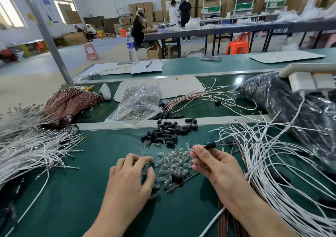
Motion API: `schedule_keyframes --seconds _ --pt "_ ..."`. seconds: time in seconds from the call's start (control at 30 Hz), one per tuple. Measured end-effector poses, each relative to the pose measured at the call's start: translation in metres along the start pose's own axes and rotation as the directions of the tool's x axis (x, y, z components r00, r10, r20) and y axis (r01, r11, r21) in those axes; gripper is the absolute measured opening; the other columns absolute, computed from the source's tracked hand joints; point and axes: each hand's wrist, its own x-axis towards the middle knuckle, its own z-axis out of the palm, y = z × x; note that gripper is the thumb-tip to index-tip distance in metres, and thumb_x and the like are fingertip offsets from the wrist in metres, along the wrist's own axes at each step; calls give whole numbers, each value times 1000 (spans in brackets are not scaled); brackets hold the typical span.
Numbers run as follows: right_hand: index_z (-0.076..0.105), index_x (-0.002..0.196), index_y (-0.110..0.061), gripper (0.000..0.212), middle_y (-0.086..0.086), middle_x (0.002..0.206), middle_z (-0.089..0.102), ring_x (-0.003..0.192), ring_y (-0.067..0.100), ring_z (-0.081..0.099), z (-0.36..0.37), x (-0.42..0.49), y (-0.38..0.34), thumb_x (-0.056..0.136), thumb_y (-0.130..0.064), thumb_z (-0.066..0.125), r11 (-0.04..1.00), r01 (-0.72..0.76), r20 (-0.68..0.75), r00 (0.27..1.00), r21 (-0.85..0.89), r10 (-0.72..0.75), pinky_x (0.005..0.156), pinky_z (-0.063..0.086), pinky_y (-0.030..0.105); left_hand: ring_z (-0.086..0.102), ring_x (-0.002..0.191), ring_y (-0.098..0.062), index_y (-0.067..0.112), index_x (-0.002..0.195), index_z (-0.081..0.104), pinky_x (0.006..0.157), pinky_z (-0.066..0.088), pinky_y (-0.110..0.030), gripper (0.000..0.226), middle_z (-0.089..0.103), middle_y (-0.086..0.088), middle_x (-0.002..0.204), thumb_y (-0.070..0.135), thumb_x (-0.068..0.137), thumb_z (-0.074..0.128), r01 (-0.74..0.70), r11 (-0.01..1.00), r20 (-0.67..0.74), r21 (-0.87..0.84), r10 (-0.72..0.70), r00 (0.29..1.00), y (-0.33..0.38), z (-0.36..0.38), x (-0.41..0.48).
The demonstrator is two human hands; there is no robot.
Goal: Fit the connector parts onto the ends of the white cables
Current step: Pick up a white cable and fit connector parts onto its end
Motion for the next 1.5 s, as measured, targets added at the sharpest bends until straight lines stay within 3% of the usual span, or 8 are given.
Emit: schedule_keyframes --seconds 0.4,0.57,0.7,0.83,0.93,1.0,1.1,1.5 --pt "82 84 -10 31 9 84 75 69 12 68 -1 1 1 64 -34 80 1000 0 10 1000 23 -1 65 57 19 47 99 -13 22 117 68 89 42 -27 21 59 11 103 26 101 55 6 999 -37 -47 -8 999 -12 0 4" --pt "82 85 -10 30 10 85 75 69 12 68 -2 1 0 65 -33 79 1000 -9 12 1000 28 9 65 57 19 48 103 -14 29 115 63 90 43 -31 25 55 10 102 45 96 59 77 996 -27 -41 -78 997 -21 -3 5" --pt "82 87 -9 33 11 85 75 69 12 68 -3 2 0 64 -33 80 999 -16 17 1000 38 16 64 57 20 51 87 -8 36 88 54 70 43 -30 22 55 13 85 57 91 58 175 984 -32 -17 -176 984 -27 -9 5" --pt "82 85 -9 33 11 86 75 69 12 69 -3 2 0 63 -33 81 998 -28 15 1000 48 27 64 57 19 57 71 -4 35 80 54 61 43 -20 22 62 12 74 52 94 57 62 988 -37 -142 -68 997 -17 -7 6" --pt "82 85 -10 30 10 86 76 69 10 69 -2 3 1 65 -32 81 998 -37 25 999 49 36 64 57 19 56 61 -3 36 86 63 60 43 -11 16 65 12 73 52 89 59 -27 814 -86 -580 -28 996 9 -4 6" --pt "82 84 -10 29 11 85 76 67 9 69 -1 3 3 64 -31 82 996 -46 37 998 77 43 62 57 18 61 64 -5 32 88 69 65 50 -15 17 70 4 75 48 84 64 13 549 -26 -836 -63 998 30 0 4" --pt "82 82 -10 28 11 83 75 64 8 68 2 2 5 63 -30 82 994 -49 39 998 93 46 60 56 18 69 72 -18 25 87 74 70 57 -23 19 76 -10 86 39 76 71 132 233 115 -964 -82 990 51 11 3" --pt "82 76 -8 30 11 79 75 60 8 67 5 4 6 56 -31 82 995 -58 19 998 80 56 58 57 18 69 76 -11 21 98 73 71 55 -19 19 76 -3 86 28 81 70 98 237 78 -967 -91 993 61 18 4"
